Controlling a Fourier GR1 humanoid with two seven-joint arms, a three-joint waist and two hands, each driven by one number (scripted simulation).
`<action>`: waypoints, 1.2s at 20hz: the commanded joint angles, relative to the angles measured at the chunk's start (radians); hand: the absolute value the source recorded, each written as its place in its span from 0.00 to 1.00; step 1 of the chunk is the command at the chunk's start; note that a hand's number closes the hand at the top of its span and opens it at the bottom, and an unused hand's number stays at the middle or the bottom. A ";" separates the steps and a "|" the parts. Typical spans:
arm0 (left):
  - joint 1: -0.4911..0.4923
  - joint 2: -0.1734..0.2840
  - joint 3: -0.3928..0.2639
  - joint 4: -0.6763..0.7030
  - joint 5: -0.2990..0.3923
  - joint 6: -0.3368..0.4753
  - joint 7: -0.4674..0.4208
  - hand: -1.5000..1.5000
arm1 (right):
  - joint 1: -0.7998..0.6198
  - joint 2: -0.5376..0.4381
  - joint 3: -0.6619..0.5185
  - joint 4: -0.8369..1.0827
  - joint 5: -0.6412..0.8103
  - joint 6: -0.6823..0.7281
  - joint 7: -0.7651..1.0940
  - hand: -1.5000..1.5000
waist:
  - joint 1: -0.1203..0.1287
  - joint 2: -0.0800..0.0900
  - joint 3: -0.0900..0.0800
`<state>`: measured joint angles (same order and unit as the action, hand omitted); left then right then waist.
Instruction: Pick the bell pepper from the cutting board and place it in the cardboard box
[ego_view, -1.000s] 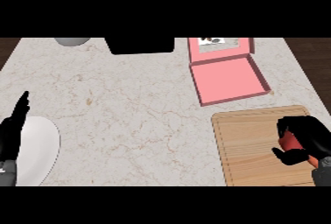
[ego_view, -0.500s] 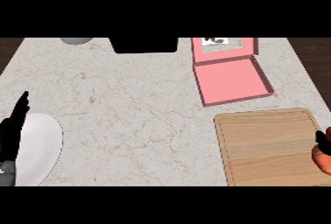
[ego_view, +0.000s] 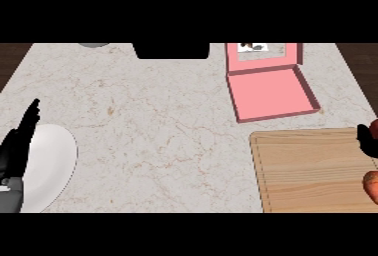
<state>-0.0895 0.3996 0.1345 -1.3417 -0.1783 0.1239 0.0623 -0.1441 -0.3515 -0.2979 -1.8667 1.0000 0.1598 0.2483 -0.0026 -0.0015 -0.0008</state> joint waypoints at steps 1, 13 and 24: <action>-0.029 0.001 -0.014 -0.032 -0.024 -0.004 0.052 0.50 | -0.183 0.013 0.011 0.082 -0.045 0.031 0.057 1.00 | 0.014 0.003 0.001; -0.059 -0.017 0.005 0.048 -0.050 0.005 -0.011 0.50 | -0.626 0.085 -0.017 0.603 -0.077 -0.121 0.155 1.00 | 0.020 0.008 0.001; -0.051 -0.038 -0.009 -0.019 -0.052 -0.013 0.035 0.50 | -0.901 0.009 -0.105 1.257 -0.070 -0.380 -0.009 1.00 | 0.050 0.016 0.002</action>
<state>-0.1381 0.3641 0.1322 -1.3238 -0.2264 0.1169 0.0575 -0.9632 -0.3088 -0.3715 -0.8083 0.9273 -0.1544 0.2793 0.0385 0.0127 0.0006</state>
